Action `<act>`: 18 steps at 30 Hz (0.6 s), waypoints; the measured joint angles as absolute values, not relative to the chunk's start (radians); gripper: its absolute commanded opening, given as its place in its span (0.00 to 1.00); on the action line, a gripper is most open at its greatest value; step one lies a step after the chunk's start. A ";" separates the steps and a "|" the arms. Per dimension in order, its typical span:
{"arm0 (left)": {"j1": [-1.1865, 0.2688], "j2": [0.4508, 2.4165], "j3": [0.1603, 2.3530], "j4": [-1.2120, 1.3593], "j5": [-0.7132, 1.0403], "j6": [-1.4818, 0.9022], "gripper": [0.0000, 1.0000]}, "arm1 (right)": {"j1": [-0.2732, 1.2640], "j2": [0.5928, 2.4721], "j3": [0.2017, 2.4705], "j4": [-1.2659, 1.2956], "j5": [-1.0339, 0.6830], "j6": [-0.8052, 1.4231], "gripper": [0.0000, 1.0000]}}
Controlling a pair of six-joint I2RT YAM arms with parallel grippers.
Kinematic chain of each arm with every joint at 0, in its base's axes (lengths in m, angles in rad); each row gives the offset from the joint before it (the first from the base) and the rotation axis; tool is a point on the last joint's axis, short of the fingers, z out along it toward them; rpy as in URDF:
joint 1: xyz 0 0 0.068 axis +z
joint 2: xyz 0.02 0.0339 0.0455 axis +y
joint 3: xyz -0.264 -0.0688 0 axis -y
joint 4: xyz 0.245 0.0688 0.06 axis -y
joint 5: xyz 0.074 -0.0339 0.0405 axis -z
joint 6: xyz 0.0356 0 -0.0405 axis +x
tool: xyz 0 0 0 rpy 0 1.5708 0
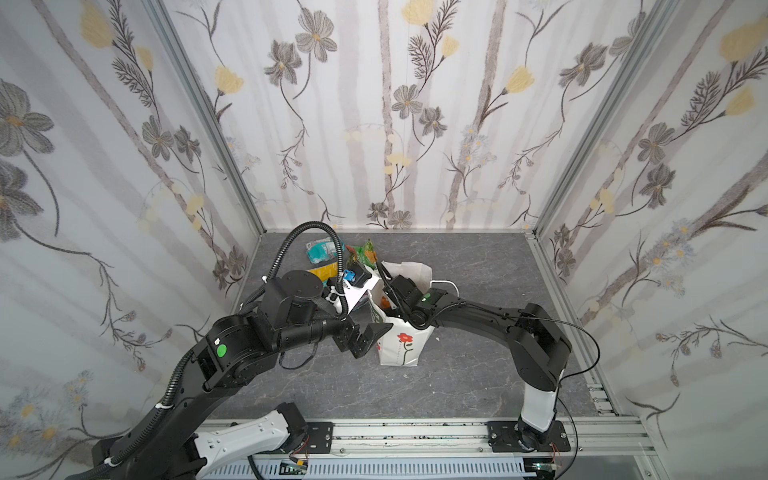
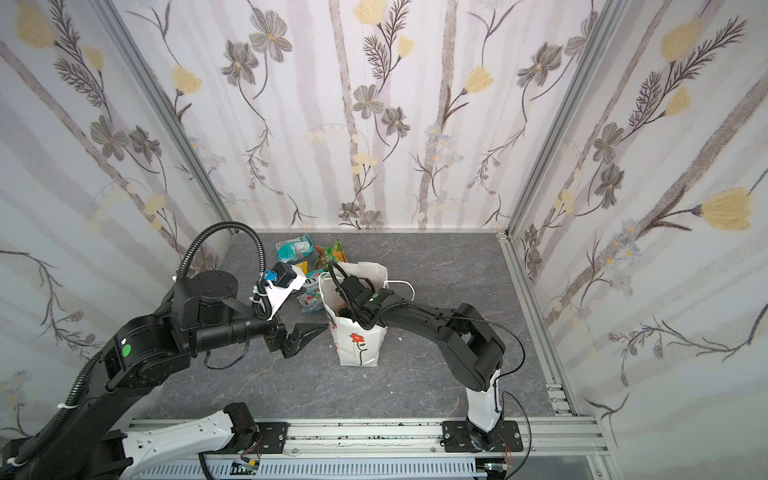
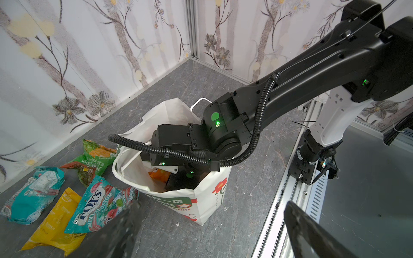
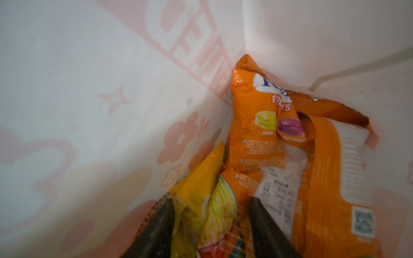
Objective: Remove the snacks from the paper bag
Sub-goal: 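Close the right gripper on the orange snack packet inside the bag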
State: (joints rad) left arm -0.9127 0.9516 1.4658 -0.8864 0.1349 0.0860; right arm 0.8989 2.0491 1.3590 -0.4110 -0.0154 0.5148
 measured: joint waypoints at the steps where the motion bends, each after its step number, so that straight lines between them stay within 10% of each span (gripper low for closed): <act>1: -0.913 0.952 1.466 -0.886 0.135 0.086 1.00 | 0.899 2.048 1.358 -0.411 -0.015 0.515 0.29; 8: -0.915 0.950 1.465 -0.886 0.134 0.086 1.00 | 0.899 2.022 1.357 -0.413 -0.025 0.515 0.07; 18: -0.915 0.944 1.462 -0.886 0.130 0.086 1.00 | 0.899 1.948 1.357 -0.434 -0.026 0.515 0.00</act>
